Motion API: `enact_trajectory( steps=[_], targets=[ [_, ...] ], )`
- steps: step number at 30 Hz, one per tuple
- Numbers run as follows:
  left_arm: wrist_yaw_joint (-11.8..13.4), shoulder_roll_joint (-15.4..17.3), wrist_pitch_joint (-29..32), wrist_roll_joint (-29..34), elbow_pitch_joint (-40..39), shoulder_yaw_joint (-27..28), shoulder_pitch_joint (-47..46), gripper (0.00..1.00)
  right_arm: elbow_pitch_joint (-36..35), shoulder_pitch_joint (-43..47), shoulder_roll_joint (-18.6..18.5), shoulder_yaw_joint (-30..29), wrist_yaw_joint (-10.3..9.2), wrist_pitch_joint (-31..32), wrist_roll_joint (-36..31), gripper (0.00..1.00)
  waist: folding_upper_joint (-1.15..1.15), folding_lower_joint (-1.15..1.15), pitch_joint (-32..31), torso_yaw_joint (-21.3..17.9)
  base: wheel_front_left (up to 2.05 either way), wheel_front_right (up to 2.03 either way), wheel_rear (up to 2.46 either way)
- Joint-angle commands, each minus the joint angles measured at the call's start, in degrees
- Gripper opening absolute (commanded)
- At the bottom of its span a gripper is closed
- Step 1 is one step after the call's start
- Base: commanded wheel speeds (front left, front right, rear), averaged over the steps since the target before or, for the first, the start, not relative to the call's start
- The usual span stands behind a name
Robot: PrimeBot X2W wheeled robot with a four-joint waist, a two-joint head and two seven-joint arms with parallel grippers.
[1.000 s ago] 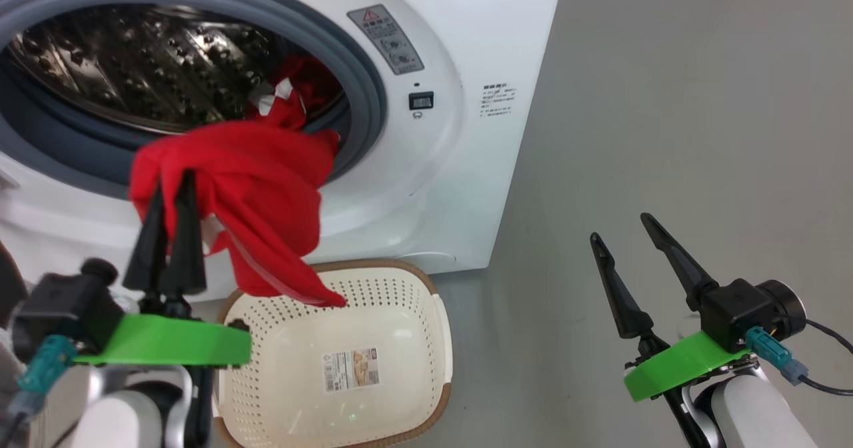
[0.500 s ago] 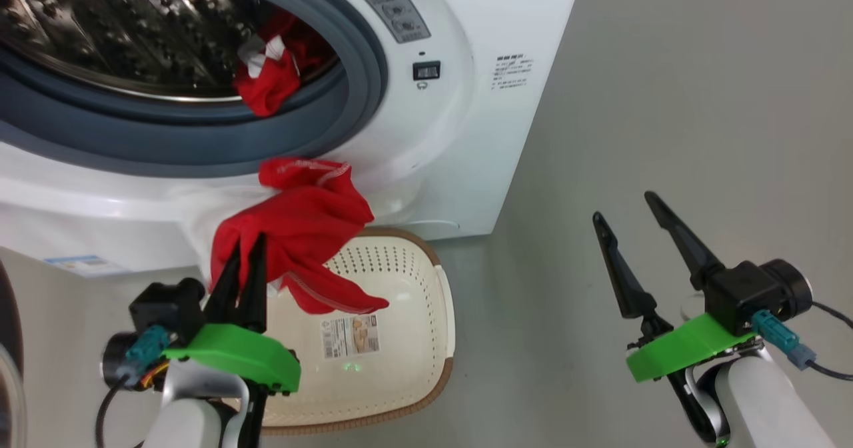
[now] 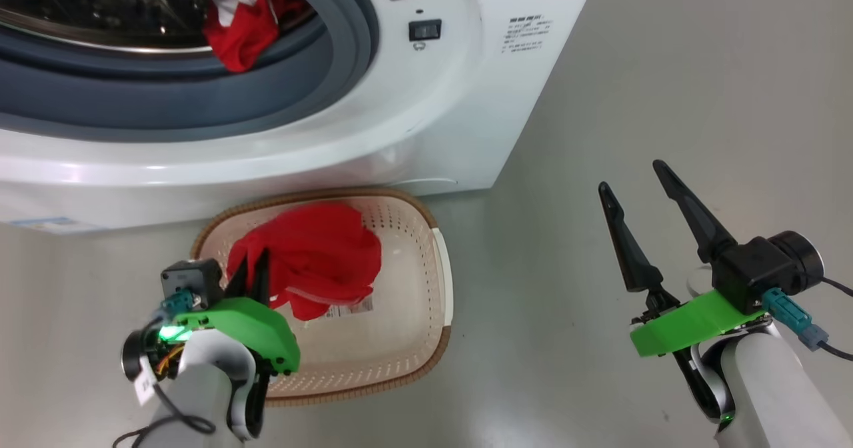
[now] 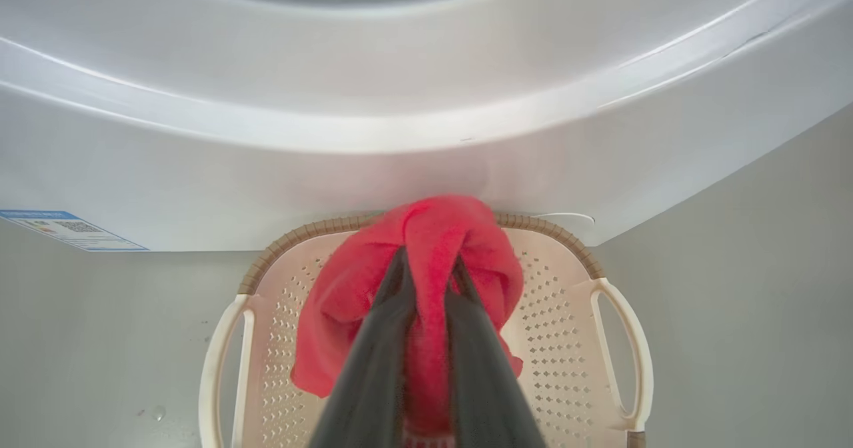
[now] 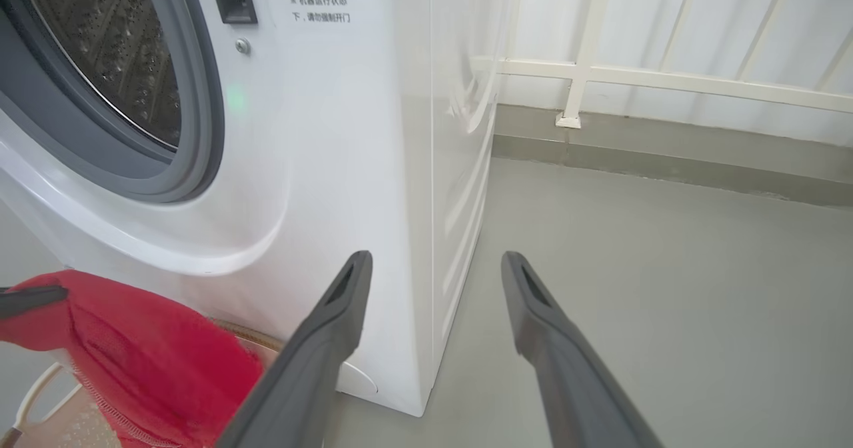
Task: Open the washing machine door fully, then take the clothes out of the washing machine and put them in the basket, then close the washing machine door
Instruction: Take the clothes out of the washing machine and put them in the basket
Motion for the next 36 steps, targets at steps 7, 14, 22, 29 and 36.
enact_trajectory(
  steps=[7, 14, 22, 29, 36],
  targets=[
    [-2.9, 0.8, -0.6, -4.1, 13.5, 0.4, -7.7, 0.0, -1.7, -2.2, -0.1, 1.6, 0.36, -0.4, -0.6, 1.0, 0.0, 0.0, 4.2, -1.0, 0.0, 0.0, 0.0],
    [-4.5, 0.8, 0.0, -9.0, 24.3, -3.4, -13.4, 0.0, -2.2, -3.5, 0.2, 1.9, 0.36, -0.4, -0.7, 1.0, 0.0, 0.0, 7.1, -2.3, 0.0, 0.0, 0.0],
    [-4.6, 0.7, 1.3, -12.8, 30.0, -7.6, -17.2, 0.0, -2.3, -4.6, 0.3, 2.1, 0.36, -0.4, -0.6, 1.0, 0.0, 0.0, 9.6, -3.4, 0.0, 0.0, 0.0],
    [-3.6, 0.7, -0.2, -14.0, 31.7, -9.6, -17.9, 1.0, -2.0, -5.0, 0.6, 1.8, 0.36, -0.4, -0.6, 1.0, 0.0, 0.0, 9.4, -3.9, 0.0, 0.0, 0.0],
    [-4.7, 0.7, -4.0, -14.7, 32.1, -10.9, -17.1, 1.0, -1.6, -4.7, 0.7, 1.4, 0.36, -0.4, -0.6, 1.0, 0.0, 0.0, 7.0, -3.1, 0.0, 0.0, 0.0]
  ],
)
